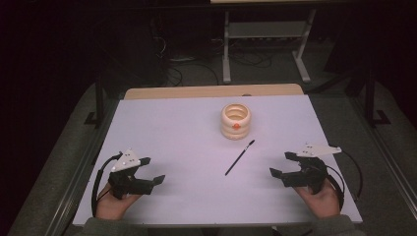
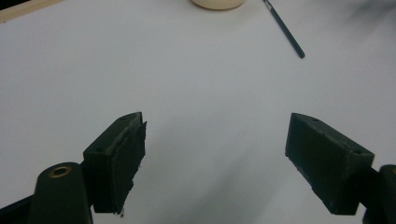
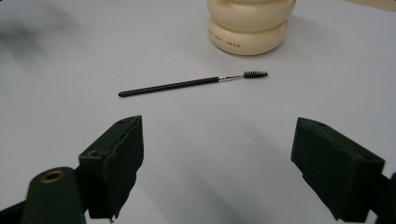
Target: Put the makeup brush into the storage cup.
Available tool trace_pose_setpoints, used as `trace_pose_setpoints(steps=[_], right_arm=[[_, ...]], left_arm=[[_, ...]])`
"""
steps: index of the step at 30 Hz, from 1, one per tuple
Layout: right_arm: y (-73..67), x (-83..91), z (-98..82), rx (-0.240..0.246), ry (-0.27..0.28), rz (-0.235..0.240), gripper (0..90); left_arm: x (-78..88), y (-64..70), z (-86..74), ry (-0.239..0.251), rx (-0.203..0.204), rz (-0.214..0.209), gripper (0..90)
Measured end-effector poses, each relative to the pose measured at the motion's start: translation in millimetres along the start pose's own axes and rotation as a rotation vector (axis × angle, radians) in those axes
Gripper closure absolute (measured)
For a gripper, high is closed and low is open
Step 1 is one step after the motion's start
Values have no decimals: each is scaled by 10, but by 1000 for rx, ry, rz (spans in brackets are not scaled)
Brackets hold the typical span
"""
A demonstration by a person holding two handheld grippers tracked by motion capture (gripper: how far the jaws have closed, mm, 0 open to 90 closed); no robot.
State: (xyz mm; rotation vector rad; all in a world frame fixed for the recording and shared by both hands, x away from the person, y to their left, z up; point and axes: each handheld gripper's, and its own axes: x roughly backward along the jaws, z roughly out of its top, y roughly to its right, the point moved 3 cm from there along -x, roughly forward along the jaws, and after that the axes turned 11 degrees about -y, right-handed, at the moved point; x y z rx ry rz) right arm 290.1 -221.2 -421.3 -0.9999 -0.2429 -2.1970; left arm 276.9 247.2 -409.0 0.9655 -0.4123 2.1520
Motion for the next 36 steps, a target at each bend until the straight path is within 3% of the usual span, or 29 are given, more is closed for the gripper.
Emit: trace_pose_setpoints(steps=[31, 36], right_arm=[[6, -4, -3, -1, -3, -6, 163], [20, 5, -2, -6, -2, -8, 163]], left_arm=[[-77, 100, 84, -7, -8, -20, 214], [-100, 133, 154, -10, -31, -29, 221]])
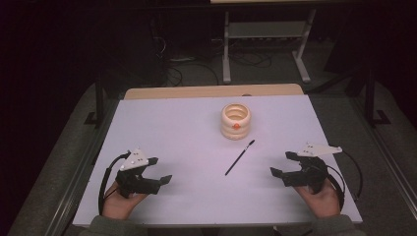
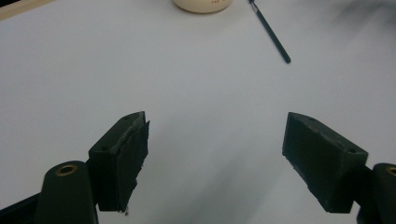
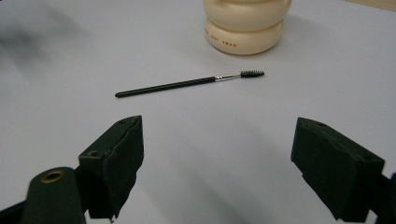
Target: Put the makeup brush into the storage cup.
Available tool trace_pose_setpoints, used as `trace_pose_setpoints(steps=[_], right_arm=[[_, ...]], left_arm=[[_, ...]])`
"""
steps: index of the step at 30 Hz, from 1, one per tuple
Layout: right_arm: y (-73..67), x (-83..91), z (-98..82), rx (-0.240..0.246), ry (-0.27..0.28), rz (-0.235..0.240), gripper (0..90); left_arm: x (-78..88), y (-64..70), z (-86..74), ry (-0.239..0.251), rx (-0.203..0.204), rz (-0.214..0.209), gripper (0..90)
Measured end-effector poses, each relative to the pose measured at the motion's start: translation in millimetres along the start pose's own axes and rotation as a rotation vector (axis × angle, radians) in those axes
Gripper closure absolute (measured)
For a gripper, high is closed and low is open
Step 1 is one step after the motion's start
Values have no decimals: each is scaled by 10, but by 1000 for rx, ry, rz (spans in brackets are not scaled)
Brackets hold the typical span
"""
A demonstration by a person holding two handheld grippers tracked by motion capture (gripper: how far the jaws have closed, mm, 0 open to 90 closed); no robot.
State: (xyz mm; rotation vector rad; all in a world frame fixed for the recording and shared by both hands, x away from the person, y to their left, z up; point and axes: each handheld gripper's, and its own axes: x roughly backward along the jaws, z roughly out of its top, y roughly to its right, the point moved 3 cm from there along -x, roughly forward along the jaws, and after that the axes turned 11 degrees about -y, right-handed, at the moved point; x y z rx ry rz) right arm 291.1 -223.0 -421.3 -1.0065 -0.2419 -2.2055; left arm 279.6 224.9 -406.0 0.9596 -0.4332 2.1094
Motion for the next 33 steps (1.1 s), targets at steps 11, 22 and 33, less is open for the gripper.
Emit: trace_pose_setpoints(steps=[11, 22, 33], right_arm=[[46, 19, -7, -15, -3, -1, 163], [65, 37, -4, -16, 0, -1, 171], [62, 26, 6, -11, -2, -1, 173]], left_arm=[[-127, 93, 272, -23, -34, -28, 234], [-394, 222, 561, -54, -67, -75, 238], [-611, 326, 756, -41, -67, -117, 262]])
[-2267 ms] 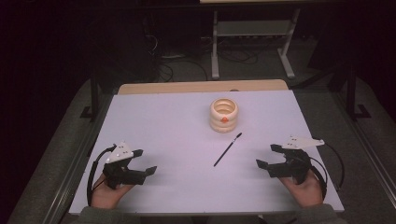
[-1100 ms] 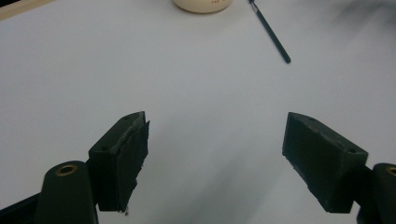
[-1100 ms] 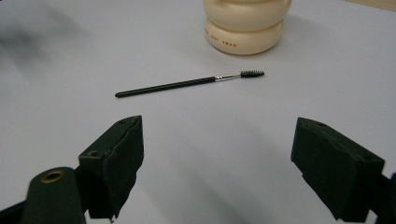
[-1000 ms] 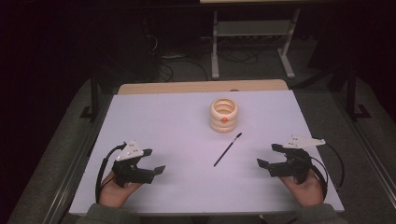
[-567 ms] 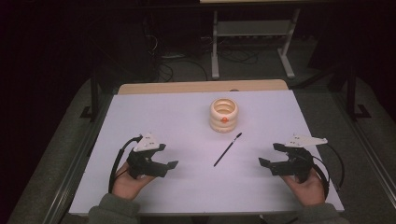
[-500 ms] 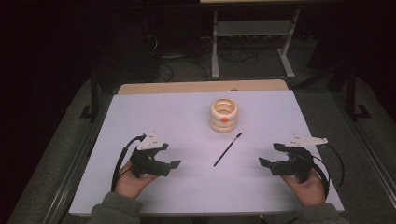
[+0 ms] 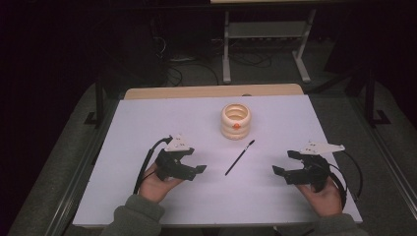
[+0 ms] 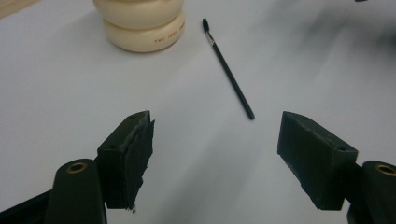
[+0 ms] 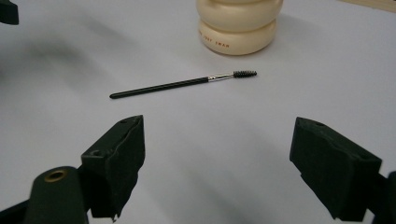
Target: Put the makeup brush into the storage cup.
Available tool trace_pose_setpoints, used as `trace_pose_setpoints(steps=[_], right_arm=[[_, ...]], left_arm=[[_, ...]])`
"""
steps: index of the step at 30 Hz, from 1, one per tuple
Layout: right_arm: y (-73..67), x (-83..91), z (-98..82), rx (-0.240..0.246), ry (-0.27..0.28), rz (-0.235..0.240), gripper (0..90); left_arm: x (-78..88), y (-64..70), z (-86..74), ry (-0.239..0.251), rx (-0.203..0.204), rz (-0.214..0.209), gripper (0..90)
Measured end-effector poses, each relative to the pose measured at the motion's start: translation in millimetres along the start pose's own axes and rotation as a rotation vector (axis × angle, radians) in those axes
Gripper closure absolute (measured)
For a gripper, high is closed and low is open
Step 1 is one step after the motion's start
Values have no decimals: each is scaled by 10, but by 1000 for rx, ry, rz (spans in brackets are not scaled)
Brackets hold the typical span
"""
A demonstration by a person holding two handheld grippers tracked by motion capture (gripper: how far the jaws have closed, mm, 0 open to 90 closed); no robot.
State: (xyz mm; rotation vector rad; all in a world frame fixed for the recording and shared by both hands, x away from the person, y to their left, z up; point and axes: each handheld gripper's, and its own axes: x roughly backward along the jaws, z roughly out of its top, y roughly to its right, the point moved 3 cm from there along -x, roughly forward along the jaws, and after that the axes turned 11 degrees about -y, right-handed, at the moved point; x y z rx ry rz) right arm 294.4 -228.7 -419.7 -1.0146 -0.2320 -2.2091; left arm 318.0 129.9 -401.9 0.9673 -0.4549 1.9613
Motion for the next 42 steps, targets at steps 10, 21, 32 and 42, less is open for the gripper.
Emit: trace_pose_setpoints(steps=[10, 21, 32, 42], right_arm=[[9, -6, 5, 1, 1, 1, 174], [15, -5, 11, -2, 2, 0, 176], [19, -11, 15, 0, 1, 4, 178], [16, -33, 15, 8, -4, 8, 181]], left_arm=[[-316, 64, 239, -21, -14, -19, 284], [-644, 136, 459, -71, -10, -19, 335], [-952, 215, 575, -143, 14, -1, 414], [-1170, 283, 577, -202, -4, 30, 539]])
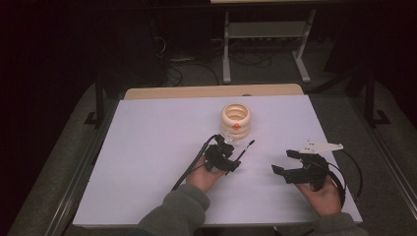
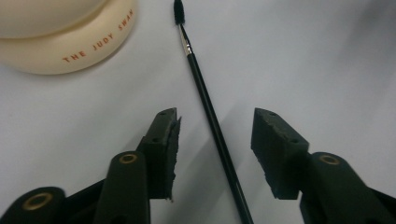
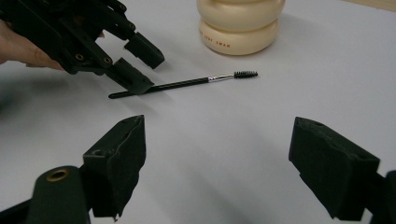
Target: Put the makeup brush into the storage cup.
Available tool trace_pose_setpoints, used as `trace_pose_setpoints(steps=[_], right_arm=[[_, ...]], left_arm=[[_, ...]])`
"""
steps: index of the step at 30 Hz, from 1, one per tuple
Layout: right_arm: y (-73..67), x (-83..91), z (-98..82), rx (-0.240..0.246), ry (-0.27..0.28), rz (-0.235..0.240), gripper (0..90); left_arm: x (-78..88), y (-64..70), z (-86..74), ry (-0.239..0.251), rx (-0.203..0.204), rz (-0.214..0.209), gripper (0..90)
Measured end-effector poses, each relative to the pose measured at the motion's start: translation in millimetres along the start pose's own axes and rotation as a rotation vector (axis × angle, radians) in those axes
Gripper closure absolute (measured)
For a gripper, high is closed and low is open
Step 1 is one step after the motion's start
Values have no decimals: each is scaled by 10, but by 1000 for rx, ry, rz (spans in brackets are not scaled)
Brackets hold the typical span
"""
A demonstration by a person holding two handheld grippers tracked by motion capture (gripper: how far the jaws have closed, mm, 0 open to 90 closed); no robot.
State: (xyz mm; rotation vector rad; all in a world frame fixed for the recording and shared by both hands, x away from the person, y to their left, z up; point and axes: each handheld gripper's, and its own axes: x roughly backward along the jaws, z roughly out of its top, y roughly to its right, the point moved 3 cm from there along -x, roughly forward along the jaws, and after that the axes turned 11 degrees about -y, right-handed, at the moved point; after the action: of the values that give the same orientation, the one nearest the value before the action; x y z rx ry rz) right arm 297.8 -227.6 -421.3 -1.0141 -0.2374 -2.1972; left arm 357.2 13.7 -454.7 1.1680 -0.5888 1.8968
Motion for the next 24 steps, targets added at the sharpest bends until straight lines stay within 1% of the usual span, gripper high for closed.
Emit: trace_pose_setpoints(steps=[1, 3, 4, 7, 8, 10, 13, 15, 16, 17, 21, 24], right_arm=[[-2, -2, 2, 0, 0, 1, 182], [-6, -4, 3, 0, -1, 1, 182], [-6, -3, 4, 0, 0, 2, 182], [-2, 1, 4, 0, 2, 1, 184], [-1, 2, 4, 0, 2, 1, 184], [-1, 2, 4, 1, 2, 1, 185], [-5, -3, 6, 1, 0, 2, 185], [-4, -4, 8, 8, 1, -1, 186], [-5, -5, 10, 9, 1, -1, 186], [-6, -6, 11, 10, 0, -1, 186], [-15, -13, 13, 9, -1, 1, 187], [-17, -18, 10, 6, -4, 1, 187]], left_arm=[[-11, 5, 1, -12, -3, 5, 549], [-42, 25, 8, -11, 12, 7, 574], [-47, 22, 9, -21, 7, 14, 588], [-77, 29, 7, -31, 30, 21, 629], [-72, 27, 8, -34, 37, 29, 641], [-72, 36, 13, -40, 65, 41, 664], [-76, 62, 23, -49, 88, 59, 705], [-77, 80, 33, -57, 94, 76, 742], [-76, 85, 39, -67, 89, 83, 757], [-82, 98, 48, -66, 104, 82, 773], [-84, 83, 70, -87, 121, 75, 850], [-81, 73, 88, -109, 125, 65, 856]])
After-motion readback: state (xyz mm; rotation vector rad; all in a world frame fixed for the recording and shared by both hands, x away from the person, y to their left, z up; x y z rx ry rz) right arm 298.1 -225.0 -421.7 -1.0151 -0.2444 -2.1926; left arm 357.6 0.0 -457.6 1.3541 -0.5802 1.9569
